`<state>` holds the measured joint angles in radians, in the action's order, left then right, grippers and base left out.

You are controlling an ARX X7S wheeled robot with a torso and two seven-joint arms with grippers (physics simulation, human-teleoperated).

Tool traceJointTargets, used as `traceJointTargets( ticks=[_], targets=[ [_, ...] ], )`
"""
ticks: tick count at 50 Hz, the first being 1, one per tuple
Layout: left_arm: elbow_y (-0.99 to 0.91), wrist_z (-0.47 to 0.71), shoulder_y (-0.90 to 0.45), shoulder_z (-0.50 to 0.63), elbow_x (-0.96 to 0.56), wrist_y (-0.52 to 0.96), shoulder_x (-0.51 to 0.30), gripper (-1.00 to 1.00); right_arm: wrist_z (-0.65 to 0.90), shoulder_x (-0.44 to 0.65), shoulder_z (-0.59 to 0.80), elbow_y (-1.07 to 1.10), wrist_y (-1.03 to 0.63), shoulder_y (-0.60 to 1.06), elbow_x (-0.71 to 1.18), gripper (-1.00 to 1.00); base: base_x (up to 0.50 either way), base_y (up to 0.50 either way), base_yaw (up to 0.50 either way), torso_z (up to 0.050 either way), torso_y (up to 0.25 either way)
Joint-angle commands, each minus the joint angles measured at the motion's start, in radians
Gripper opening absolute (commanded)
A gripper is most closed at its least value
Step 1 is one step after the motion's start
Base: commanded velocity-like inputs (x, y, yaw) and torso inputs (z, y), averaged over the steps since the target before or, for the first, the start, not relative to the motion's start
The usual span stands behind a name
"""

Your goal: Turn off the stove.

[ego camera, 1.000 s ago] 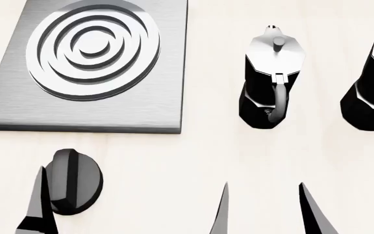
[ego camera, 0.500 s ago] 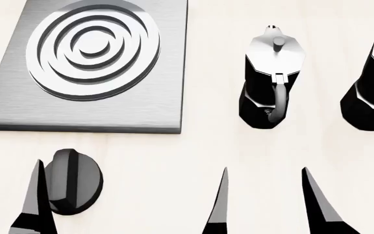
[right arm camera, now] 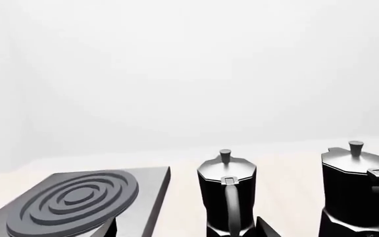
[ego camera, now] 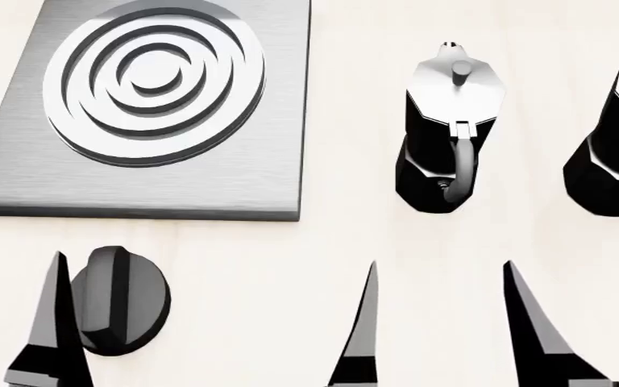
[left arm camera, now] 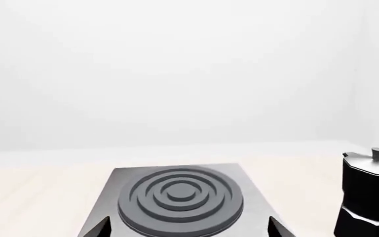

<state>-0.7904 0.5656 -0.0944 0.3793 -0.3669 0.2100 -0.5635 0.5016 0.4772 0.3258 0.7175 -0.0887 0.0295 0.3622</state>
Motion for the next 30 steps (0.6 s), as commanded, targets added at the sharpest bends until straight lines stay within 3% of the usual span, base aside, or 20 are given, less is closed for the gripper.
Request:
traceJointTargets(
  ticks=[1,30],
  targets=[
    [-0.02,0.005,-0.011,0.0,-0.005,0.012,-0.003,1.0,0.003,0.003,-0.002,0.011,0.0,0.007,0.003,1.0,0.0,0.0,0.0,0.0,0.0],
    [-0.082,0.024,-0.04,-0.008,-0.026,0.051,-0.016,1.0,0.018,0.017,-0.004,0.066,-0.027,0.032,0.015,1.0,0.0,0.0,0.0,0.0,0.0]
  ],
)
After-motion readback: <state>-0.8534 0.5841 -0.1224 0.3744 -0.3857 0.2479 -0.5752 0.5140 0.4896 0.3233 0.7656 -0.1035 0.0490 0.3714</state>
